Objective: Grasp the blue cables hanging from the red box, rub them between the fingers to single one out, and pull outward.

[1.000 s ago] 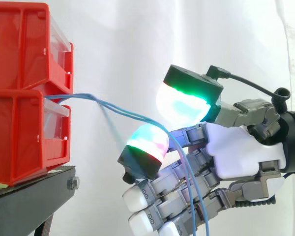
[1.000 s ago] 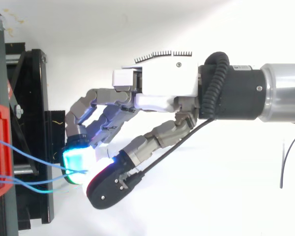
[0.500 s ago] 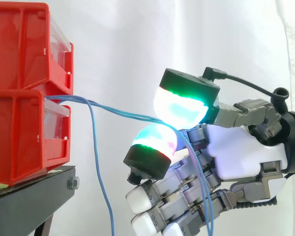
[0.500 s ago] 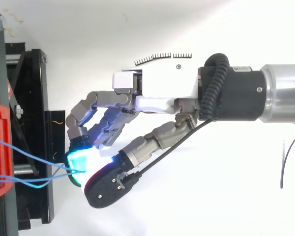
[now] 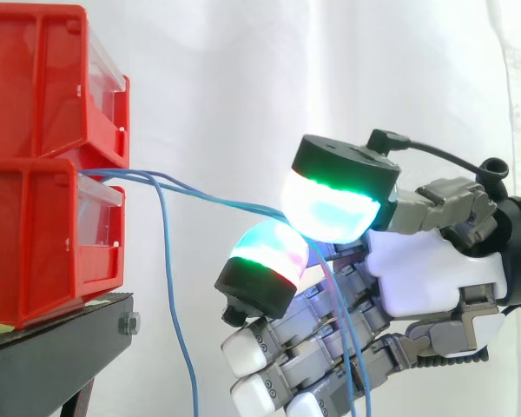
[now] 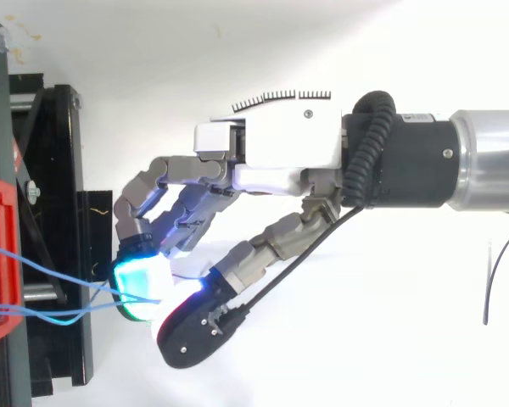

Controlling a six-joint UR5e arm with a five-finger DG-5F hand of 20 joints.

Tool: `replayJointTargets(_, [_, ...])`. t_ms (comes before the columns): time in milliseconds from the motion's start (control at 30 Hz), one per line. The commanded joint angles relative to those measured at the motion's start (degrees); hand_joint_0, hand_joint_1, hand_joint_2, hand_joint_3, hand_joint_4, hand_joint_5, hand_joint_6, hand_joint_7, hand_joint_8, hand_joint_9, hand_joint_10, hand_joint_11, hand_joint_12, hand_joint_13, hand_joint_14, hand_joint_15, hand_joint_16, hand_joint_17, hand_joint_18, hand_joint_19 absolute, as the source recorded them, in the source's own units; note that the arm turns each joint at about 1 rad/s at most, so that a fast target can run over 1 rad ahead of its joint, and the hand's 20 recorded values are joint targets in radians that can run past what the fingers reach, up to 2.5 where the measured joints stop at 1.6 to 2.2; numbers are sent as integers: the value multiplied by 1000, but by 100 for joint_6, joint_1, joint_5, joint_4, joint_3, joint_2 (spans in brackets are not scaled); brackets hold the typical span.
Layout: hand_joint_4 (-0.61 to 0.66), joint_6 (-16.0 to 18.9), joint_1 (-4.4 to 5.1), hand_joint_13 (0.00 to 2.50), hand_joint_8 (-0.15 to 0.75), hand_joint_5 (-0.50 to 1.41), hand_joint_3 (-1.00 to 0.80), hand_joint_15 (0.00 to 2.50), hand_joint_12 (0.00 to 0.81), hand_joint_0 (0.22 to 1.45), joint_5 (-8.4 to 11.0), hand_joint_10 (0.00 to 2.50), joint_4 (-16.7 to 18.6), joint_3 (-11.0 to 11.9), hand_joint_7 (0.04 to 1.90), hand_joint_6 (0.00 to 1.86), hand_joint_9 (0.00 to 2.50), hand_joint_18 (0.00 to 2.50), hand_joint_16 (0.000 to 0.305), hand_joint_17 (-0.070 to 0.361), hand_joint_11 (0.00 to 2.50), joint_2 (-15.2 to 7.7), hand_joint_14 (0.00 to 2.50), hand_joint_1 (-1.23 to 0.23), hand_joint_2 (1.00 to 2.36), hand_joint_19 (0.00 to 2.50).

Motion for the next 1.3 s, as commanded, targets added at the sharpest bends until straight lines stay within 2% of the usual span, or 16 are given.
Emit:
replayJointTargets(0, [105,0,-3,620,316,-179,-474,242,392,768,0,9,0,5,1001,920,692,677,45,102,303,0,9,-982,1002,254])
replayJointTargets(100, [114,0,-3,620,314,-178,-500,239,390,748,0,9,0,-4,986,920,690,681,45,101,307,0,8,-975,1000,256])
replayJointTargets(233, [139,0,-3,628,335,-166,-500,255,393,566,0,8,0,-4,1018,908,721,692,47,105,300,0,11,-888,1000,299])
replayJointTargets(400, [141,0,-3,652,356,-143,-500,261,404,520,9,10,0,-4,1063,892,782,718,49,111,298,0,9,-748,1000,313])
replayJointTargets(467, [136,0,5,651,342,-141,-500,266,396,564,0,8,0,-4,1084,888,779,709,48,107,295,0,9,-713,1000,333])
replayJointTargets(567, [122,0,-3,649,339,-137,-399,270,391,596,9,9,0,5,1108,886,788,704,47,105,298,0,9,-696,1008,338])
replayJointTargets(733, [90,0,-3,651,337,-150,-202,271,395,626,0,9,-17,-4,1120,903,771,708,47,105,316,0,9,-799,1018,331])
replayJointTargets(800, [62,0,-3,646,334,-158,-190,264,395,642,0,9,-26,5,1104,914,757,711,47,105,313,0,9,-826,1019,322])
replayJointTargets(867, [31,0,-3,628,325,-170,-212,262,394,691,0,9,-26,-4,1101,923,710,706,47,105,309,0,9,-898,1020,297])
replayJointTargets(1000, [73,0,-3,608,317,-180,-417,252,393,777,0,9,-26,-4,1031,927,689,679,46,104,321,0,9,-966,1007,274])
replayJointTargets(1100, [75,0,5,607,314,-177,-500,250,389,798,0,9,-26,5,1018,926,687,676,46,103,316,0,9,-977,1000,262])
replayJointTargets(1267, [111,0,-3,615,312,-173,-500,245,386,774,0,11,-26,-4,1040,923,695,688,45,102,312,0,9,-971,1000,260])
